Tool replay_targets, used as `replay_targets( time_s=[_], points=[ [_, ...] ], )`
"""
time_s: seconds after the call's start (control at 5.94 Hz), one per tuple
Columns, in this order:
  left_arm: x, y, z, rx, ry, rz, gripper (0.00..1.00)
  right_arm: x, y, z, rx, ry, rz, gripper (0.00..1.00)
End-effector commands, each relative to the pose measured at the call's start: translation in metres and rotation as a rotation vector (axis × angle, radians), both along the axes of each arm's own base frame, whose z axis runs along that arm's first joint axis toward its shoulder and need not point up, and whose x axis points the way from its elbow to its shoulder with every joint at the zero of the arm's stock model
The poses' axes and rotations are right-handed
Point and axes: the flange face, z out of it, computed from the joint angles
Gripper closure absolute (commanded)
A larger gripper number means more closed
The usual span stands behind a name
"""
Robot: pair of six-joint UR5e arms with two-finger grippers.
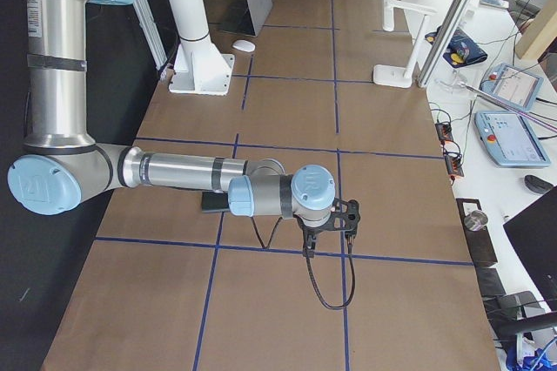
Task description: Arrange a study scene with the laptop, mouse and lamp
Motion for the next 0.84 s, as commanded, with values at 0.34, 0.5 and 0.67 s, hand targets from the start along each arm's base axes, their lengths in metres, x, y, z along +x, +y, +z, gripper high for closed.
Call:
replay_targets(
  time_s=[0.34, 0.5, 0.67],
  points=[
    [0.102, 0.060, -0.106, -0.416, -0.028, -0.308, 0.00, -0.006, -0.008, -0.025, 0.054, -0.003, -0.013, 0.00],
    [0.137, 0.069, -0.111, -0.479, -0.072, -0.373, 0.00, -0.006, -0.012, -0.035, 0.074, 0.001, -0.012, 0.00],
    [0.177, 0.082, -0.113, -0.520, -0.128, -0.446, 0.00, -0.008, -0.012, -0.035, 0.070, -0.004, -0.015, 0.00]
  ],
)
